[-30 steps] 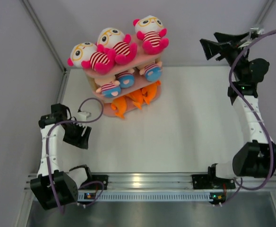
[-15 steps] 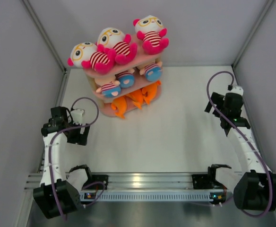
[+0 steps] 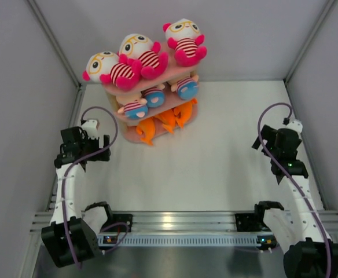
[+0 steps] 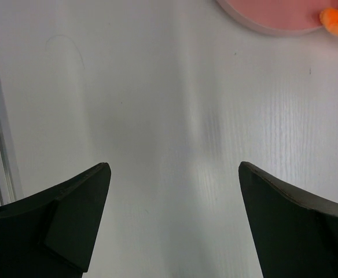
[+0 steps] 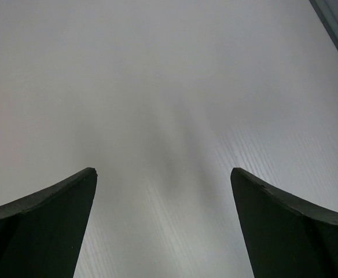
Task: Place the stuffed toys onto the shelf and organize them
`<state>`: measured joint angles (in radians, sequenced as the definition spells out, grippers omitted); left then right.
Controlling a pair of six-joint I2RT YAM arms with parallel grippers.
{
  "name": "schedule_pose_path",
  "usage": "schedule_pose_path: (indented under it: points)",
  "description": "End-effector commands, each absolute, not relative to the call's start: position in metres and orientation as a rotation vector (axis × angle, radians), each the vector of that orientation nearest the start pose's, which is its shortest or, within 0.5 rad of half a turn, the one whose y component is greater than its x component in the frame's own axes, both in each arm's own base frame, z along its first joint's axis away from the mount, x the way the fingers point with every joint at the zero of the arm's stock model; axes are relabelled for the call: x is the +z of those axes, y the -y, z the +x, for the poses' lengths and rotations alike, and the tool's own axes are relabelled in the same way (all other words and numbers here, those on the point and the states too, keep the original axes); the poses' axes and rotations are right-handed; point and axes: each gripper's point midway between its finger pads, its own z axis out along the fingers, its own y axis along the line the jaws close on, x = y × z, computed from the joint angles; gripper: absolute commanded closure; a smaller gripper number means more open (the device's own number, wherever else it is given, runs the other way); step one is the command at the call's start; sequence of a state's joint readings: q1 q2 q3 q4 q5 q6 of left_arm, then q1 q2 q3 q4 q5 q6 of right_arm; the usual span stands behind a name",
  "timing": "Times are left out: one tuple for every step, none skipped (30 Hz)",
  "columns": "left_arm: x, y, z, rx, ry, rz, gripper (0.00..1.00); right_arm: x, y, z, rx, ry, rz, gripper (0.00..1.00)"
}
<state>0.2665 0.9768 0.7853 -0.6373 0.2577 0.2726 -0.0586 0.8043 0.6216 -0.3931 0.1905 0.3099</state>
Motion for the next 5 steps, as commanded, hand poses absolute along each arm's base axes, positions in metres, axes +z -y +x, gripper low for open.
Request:
schedule_pose_path:
  points:
    - [0.157,-0.039,0.287,-0.017,-2.172,0.098,0.02,0.168,0.038,0.276,-0.056,-1.986,0.496,0.01]
    - [0.136,-0.037,0.279,-0.023,-2.195,0.091,0.02,0.166,0.038,0.277,-0.052,-1.981,0.497,0.01]
    - [0.131,-0.035,0.278,-0.02,-2.182,0.138,0.02,0.166,0.038,0.277,-0.049,-1.976,0.496,0.01]
    - [0.133,-0.027,0.277,-0.063,-2.154,0.172,0.02,0.165,0.037,0.277,-0.047,-1.977,0.492,0.01]
    - [0.135,-0.024,0.278,-0.083,-2.148,0.172,0.02,0.164,0.038,0.276,-0.05,-1.976,0.498,0.0]
